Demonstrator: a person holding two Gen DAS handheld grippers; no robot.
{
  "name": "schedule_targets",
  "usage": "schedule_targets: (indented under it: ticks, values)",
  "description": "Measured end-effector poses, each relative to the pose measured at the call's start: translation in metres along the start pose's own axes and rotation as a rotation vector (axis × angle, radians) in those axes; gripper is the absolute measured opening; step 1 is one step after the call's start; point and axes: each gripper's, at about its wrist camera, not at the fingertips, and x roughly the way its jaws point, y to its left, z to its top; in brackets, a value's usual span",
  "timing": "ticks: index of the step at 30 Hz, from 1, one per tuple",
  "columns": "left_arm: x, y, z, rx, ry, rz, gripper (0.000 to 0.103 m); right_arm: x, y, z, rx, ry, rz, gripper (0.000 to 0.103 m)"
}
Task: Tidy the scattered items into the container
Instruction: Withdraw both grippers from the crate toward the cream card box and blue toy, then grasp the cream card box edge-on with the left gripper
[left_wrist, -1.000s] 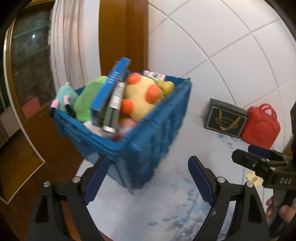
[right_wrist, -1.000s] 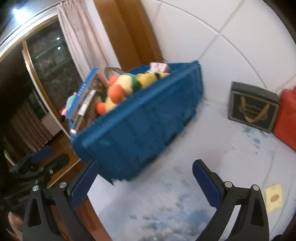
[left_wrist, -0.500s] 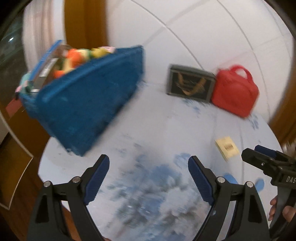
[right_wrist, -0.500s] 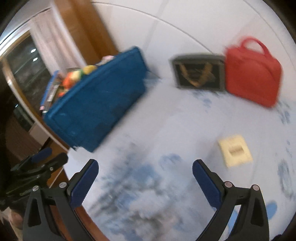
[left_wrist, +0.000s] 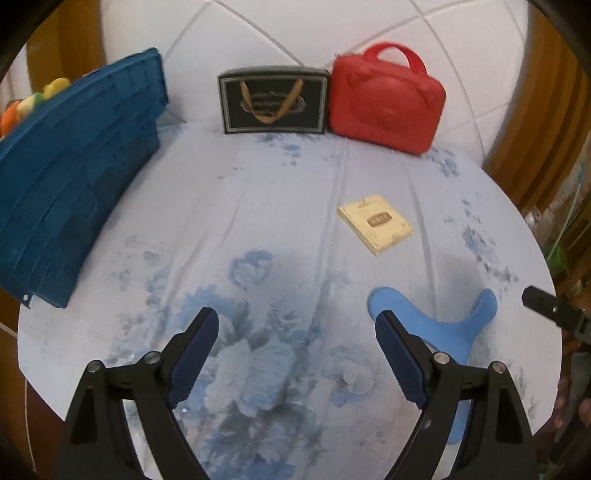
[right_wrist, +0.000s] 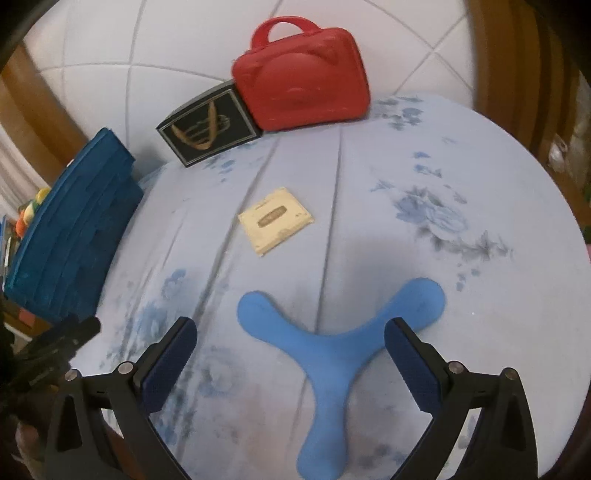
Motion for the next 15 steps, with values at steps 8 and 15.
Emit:
schedule_targets:
  ticks: [8, 15]
  values:
    - [0.044, -0.024, 0.023, -0.115, 0.012, 0.053, 0.081, 0.048, -0.019, 0.054, -0.069, 0.097, 0.11, 0.102]
    - [0.127, -0.048, 0.054, -0.137, 0.095, 0.053, 0.038, 0.125, -0.012, 0.112, -0.2, 0.21, 0.189, 0.04]
